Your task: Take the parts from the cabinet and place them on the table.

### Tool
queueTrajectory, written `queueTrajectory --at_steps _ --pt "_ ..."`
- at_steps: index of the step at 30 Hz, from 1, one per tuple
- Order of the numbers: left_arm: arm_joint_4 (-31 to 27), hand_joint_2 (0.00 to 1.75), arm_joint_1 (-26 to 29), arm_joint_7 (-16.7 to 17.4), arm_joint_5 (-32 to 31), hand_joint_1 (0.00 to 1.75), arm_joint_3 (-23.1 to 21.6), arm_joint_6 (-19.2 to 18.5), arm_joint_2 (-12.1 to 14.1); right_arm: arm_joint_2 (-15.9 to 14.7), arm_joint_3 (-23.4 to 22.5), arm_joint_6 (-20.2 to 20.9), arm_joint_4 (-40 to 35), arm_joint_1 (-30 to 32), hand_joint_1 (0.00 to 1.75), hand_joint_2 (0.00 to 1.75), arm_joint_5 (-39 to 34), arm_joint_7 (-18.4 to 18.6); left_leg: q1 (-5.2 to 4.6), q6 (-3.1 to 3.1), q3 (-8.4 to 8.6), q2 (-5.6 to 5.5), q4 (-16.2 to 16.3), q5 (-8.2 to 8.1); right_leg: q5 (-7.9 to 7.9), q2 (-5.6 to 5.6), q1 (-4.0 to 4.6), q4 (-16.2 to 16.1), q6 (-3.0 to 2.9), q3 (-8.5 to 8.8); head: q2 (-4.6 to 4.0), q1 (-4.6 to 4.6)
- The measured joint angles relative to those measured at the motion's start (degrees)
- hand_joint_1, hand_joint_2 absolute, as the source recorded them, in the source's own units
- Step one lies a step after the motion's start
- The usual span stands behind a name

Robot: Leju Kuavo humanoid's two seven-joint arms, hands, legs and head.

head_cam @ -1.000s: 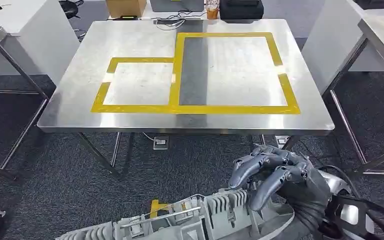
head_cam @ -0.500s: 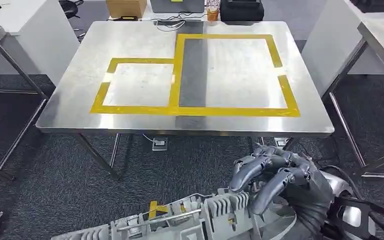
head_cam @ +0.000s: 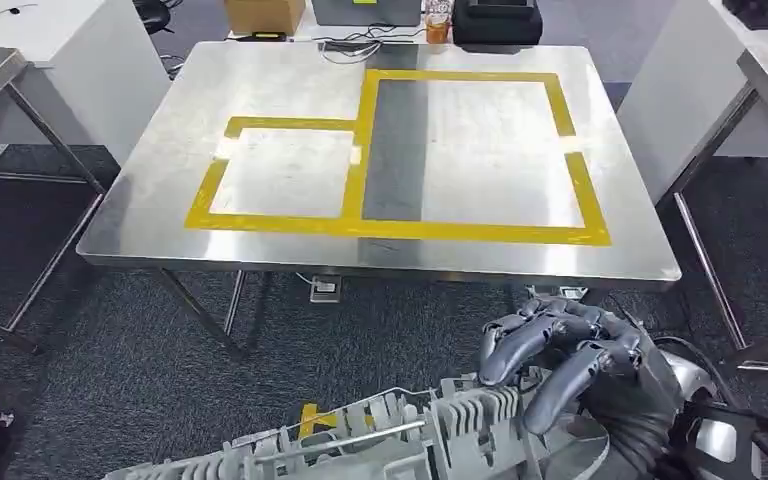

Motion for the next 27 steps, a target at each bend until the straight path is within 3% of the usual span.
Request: queueTrajectory --at_steps 2,4,5,6,7,8,10,11,12,13,14,15,16,17,18,19,21,22,23,25,26,27 --pt "0.0 0.0 0.0 0.0 0.0 0.0 0.0 0.0 -0.1 0.0 0.0 0.0 -0.2 0.0 1.75 1.75 0.0 0.0 0.31 -0.73 -0.98 0.29 2.7 -1.72 -0.4 -0.02 -0.37 -0.1 -0.82 0.82 0.0 -0.22" --pt "0.0 0.0 0.0 0.0 0.0 0.0 0.0 0.0 0.0 0.0 -0.1 0.0 -0.2 0.0 1.75 1.75 0.0 0.0 0.43 -1.23 -5.16 0.57 10.8 -5.13 -0.72 -0.06 -0.25 -0.1 -1.19 1.11 0.0 -0.18" --pt "0.0 0.0 0.0 0.0 0.0 0.0 0.0 0.0 0.0 0.0 -0.1 0.0 -0.2 0.1 1.75 1.75 0.0 0.0 0.45 -1.34 -8.57 0.73 16.4 -6.84 -0.88 -0.06 -0.11 -0.1 -1.38 1.22 0.0 -0.2" --pt "0.0 0.0 0.0 0.0 0.0 0.0 0.0 0.0 0.0 0.0 -0.1 0.0 -0.2 0.1 1.75 1.75 0.0 0.0 0.45 -1.33 -10.48 0.73 19.0 -7.01 -1.05 -0.03 -0.01 -0.1 -1.49 1.33 0.0 -0.2" --pt "0.0 0.0 0.0 0.0 -0.1 0.0 0.0 0.0 0.0 0.0 -0.1 0.0 -0.2 0.2 1.75 1.75 0.0 0.0 0.44 -1.12 -10.98 0.73 18.6 -5.58 -1.26 0.03 0.13 -0.1 -1.51 1.65 0.0 -0.22" --pt "0.0 0.0 0.0 0.0 -0.1 0.0 0.0 0.0 0.0 0.0 -0.1 0.0 -0.2 0.1 1.75 1.75 0.0 0.0 0.4 -0.83 -10.05 0.73 15.6 -3.12 -1.54 0.05 0.28 -0.1 -1.51 2.06 0.0 -0.2" --pt "0.0 0.0 0.0 0.0 -0.1 0.0 0.0 0.0 0.0 0.0 -0.1 0.0 -0.2 0.1 1.75 1.75 0.0 0.0 0.03 0.4 -5.53 0.74 5.0 3.0 -2.16 0.06 0.59 -0.2 -1.45 3.17 0.0 -0.2" --pt "-0.1 0.0 0.0 -0.1 -0.1 0.0 0.0 0.0 0.2 0.0 -0.1 0.0 -0.3 0.1 1.75 1.75 0.0 0.0 -0.45 1.41 -3.89 0.96 1.7 3.65 -2.34 0.03 0.38 -0.3 -1.5 3.19 0.0 -0.07" --pt "0.0 0.0 0.0 -0.1 -0.2 0.0 0.0 -0.1 0.2 0.0 -0.1 0.0 -0.3 0.1 1.75 1.75 0.0 0.0 -0.76 1.77 -3.71 1.32 1.1 2.92 -2.52 0.06 0.92 -0.2 -1.08 3.1 0.0 0.04" --pt "0.0 0.0 0.0 -0.3 -0.2 0.0 -0.1 -0.4 0.2 0.0 -0.1 0.0 -0.3 0.2 1.75 1.75 0.1 0.0 -0.95 1.81 -3.9 1.28 1.0 2.67 -2.62 0.03 0.52 -0.3 -0.87 2.86 0.0 -0.2" --pt "0.0 0.0 0.0 -0.4 -0.3 0.0 0.0 -0.6 0.3 0.1 -0.1 0.0 -0.3 0.2 1.75 1.75 0.1 0.0 -1.08 2.22 -3.86 1.2 0.2 2.43 -1.93 -0.03 0.59 0.5 -0.28 3.32 0.0 -0.11" --pt "-0.1 0.0 0.2 -0.5 -0.3 0.0 0.0 -0.8 0.3 0.1 -0.1 0.0 -0.3 0.4 1.75 1.75 0.1 0.0 -1.18 2.46 -3.3 1.18 -0.2 2.29 -1.31 -0.1 0.5 0.5 0.78 3.38 0.0 -0.22" --pt "0.0 0.0 0.3 -0.6 -0.3 0.0 0.0 -1.0 0.3 0.1 -0.2 0.0 -0.3 0.2 1.75 1.75 0.2 -0.1 -0.68 2.79 -1.36 0.93 -1.0 2.63 -1.89 -0.14 0.49 0.9 0.69 3.02 0.02 -0.13" --pt "0.0 0.0 0.3 -0.7 -0.4 0.0 0.1 -1.0 0.3 0.0 -0.2 0.0 -0.3 0.1 1.75 1.75 0.2 -0.1 -0.6 2.87 -0.86 0.9 -1.4 2.64 -2.63 -0.09 0.4 2.1 0.76 2.93 0.0 -0.09" --pt "0.0 0.0 0.3 -0.7 -0.4 0.0 0.0 -1.1 0.3 0.0 -0.2 0.0 -0.4 0.0 1.75 1.75 0.1 -0.2 -0.6 3.04 -0.7 0.87 -1.4 2.65 -4.08 -0.06 0.38 4.8 0.38 1.58 0.0 -0.04" --pt "0.0 0.0 0.3 -0.7 -0.5 0.0 0.0 -1.1 0.2 0.0 -0.2 0.0 -0.4 0.1 1.75 1.75 0.1 -0.2 -0.57 3.0 -0.6 0.83 -1.4 2.53 -5.94 -0.07 0.32 9.0 0.06 -0.85 0.0 -0.02" --pt "0.0 0.0 0.3 -0.9 -0.8 0.0 0.0 -1.1 0.0 0.0 -0.2 0.1 -0.3 0.4 1.75 1.75 0.2 -0.5 -0.59 2.9 -0.53 0.65 -1.3 2.2 -8.35 -0.06 0.25 16.3 0.46 -5.9 0.0 -0.04" --pt "0.0 0.0 0.3 -1.1 -0.8 0.0 0.0 -1.1 -0.1 0.0 -0.2 0.1 -0.3 0.5 1.75 1.75 0.2 -0.7 -0.56 2.76 -0.3 0.58 -1.3 1.95 -8.04 -0.07 0.17 16.9 1.06 -6.88 0.0 -0.04" --pt "0.0 0.0 0.4 -1.1 -0.8 0.0 0.0 -1.1 -0.1 0.0 -0.2 0.1 -0.3 0.4 1.75 1.75 0.2 -0.9 -0.47 2.52 0.1 0.48 -1.3 1.64 -6.37 -0.08 0.0 14.4 1.78 -6.39 0.0 -0.02" --pt "0.0 0.0 0.4 -1.1 -0.7 0.0 0.1 -1.1 -0.2 -0.1 -0.2 0.1 -0.3 0.4 1.75 1.75 0.3 -1.2 -0.13 1.81 1.16 0.21 -1.0 0.72 -0.62 -0.09 -0.42 4.1 3.62 -2.28 0.0 -0.04" --pt "0.0 0.0 0.4 -1.1 -0.6 0.0 0.1 -1.1 -0.1 -0.2 -0.2 0.1 -0.3 0.4 1.75 1.75 0.3 -1.2 -0.15 1.3 1.2 0.21 -0.7 0.11 1.44 -0.2 -0.64 -0.1 3.76 -0.77 0.0 0.11" --pt "0.0 0.0 0.4 -1.1 -0.5 0.0 0.1 -1.1 0.0 -0.2 -0.2 0.1 -0.1 0.4 1.75 1.75 0.4 -1.2 -0.32 0.86 1.26 0.08 -0.4 -0.29 -0.32 -0.1 -0.12 -0.2 2.16 -1.24 0.0 0.22"
